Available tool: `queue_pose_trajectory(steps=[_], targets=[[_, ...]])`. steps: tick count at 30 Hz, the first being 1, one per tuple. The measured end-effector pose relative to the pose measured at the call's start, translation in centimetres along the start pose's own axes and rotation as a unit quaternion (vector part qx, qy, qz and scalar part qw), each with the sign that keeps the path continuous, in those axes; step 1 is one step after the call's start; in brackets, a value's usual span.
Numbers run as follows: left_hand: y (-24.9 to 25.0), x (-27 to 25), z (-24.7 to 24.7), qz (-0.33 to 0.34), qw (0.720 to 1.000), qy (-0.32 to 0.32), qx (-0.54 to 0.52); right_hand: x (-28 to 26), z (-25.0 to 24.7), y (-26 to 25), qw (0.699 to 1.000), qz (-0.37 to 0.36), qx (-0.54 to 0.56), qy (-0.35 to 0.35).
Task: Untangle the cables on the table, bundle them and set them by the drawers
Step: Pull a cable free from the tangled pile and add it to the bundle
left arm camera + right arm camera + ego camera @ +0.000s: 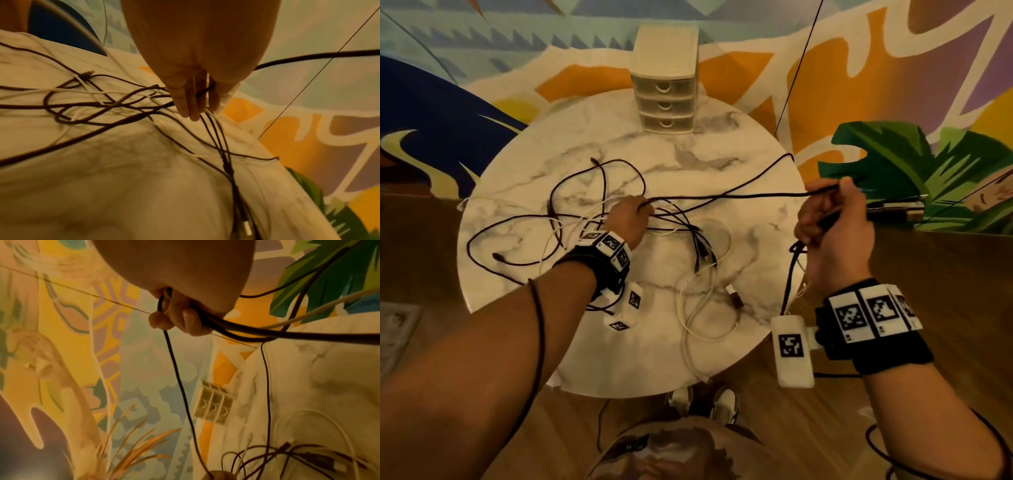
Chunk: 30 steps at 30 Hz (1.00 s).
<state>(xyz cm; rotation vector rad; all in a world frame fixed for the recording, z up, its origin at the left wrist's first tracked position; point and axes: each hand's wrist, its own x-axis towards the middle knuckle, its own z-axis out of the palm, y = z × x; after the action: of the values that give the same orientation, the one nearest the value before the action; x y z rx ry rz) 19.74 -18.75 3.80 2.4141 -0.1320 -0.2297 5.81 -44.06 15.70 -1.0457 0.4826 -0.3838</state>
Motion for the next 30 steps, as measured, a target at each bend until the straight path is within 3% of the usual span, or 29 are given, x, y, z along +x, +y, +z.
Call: queue_pose_trajectory(steps=[4, 7, 11, 15, 19, 22, 24, 27, 30], targets=[[3.6, -0.1, -1.8, 0.022, 0.989, 0.101, -0.108, -0.1, -0.8, 0.9, 1.000, 0.011, -0.022, -0.014], [6.3, -2.5, -1.9, 0.105, 0.992, 0.067, -0.009, -1.2, -0.4, 2.5, 0.994, 0.050, -0.087, -0.041], [9.0, -7.0, -0.9, 0.195, 0.968, 0.036, 0.156, -2.7, 0.9, 4.6, 0.969, 0.076, -0.180, -0.152], [10.0, -10.0, 0.4, 0.274, 0.940, -0.005, 0.203, -3.2, 2.2, 5.1, 0.957, 0.081, -0.198, -0.197], [8.5, -10.7, 2.1, 0.233, 0.966, -0.022, 0.109, -2.8, 2.0, 5.2, 0.954, 0.085, -0.216, -0.187], [4.2, -9.6, 3.2, 0.098, 0.992, -0.079, 0.026, -2.4, 1.6, 4.8, 0.964, 0.083, -0.194, -0.162], [1.4, -8.3, 2.6, 0.013, 0.996, -0.084, 0.017, -2.1, 1.2, 3.9, 0.973, 0.071, -0.173, -0.138], [1.6, -5.1, -0.2, -0.008, 1.000, 0.009, -0.011, -2.1, 0.6, 2.6, 0.984, 0.031, -0.146, -0.101], [5.9, -4.1, -2.7, 0.071, 0.987, 0.136, -0.057, -2.9, 0.5, 2.5, 0.984, 0.018, -0.140, -0.112]])
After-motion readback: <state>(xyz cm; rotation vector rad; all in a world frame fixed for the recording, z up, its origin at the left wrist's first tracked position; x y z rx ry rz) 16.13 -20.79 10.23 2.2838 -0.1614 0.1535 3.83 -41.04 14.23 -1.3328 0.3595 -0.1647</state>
